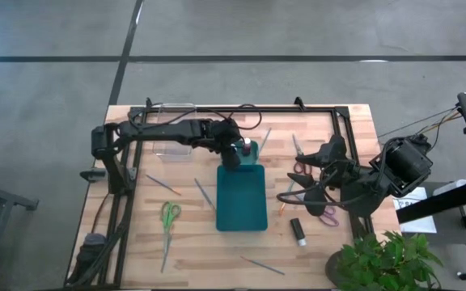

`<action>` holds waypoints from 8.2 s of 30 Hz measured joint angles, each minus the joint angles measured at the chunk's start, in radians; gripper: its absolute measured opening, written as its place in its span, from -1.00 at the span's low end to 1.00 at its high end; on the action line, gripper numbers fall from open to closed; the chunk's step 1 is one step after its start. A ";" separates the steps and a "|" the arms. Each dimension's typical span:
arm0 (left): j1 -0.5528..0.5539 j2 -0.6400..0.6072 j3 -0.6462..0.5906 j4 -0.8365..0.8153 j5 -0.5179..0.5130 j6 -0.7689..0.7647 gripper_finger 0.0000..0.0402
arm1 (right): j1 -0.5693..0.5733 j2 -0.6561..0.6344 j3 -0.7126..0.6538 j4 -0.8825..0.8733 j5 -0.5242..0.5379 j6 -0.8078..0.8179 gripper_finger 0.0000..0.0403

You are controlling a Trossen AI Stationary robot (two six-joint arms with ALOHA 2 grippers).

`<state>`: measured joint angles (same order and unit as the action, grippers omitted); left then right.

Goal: Pick & Place Paint Supplies
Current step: Put the blue paint bottle into the green bin, then put the black paint bottle into the green bin

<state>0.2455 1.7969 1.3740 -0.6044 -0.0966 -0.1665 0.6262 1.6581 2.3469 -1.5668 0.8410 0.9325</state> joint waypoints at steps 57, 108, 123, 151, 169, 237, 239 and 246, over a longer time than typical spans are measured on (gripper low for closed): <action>-0.001 0.000 -0.124 0.119 0.026 -0.051 -0.41 | 0.000 0.000 0.000 0.000 0.010 -0.004 0.14; -0.121 -0.582 -0.123 0.062 0.113 0.089 0.10 | -0.021 0.000 -0.126 -0.004 -0.185 0.037 0.14; -0.161 -0.783 -0.123 -0.111 -0.080 0.089 0.10 | -0.201 -0.002 -0.450 -0.001 -0.553 0.376 0.14; -0.161 -0.803 -0.123 -0.179 -0.076 0.134 0.10 | -0.026 -0.012 -1.094 0.465 -0.842 0.864 0.14; -0.161 -0.803 -0.123 -0.179 -0.076 0.087 0.10 | 0.039 -0.015 -1.348 0.781 -0.843 0.965 0.14; -0.162 -0.767 -0.123 -0.171 -0.065 0.016 0.10 | -0.090 -0.015 -1.483 0.917 -0.718 0.867 -0.26; -0.162 -0.767 -0.123 -0.171 -0.065 0.016 0.10 | -0.089 -0.016 -1.483 0.932 -0.692 0.868 -0.32; -0.163 -0.768 -0.123 -0.172 -0.048 0.012 0.10 | -0.076 -0.116 -1.484 0.975 -0.510 0.890 -0.29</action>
<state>0.0830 1.0294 1.2507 -0.7761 -0.1444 -0.1545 0.5503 1.5417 0.8627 -0.5922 0.3310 1.8221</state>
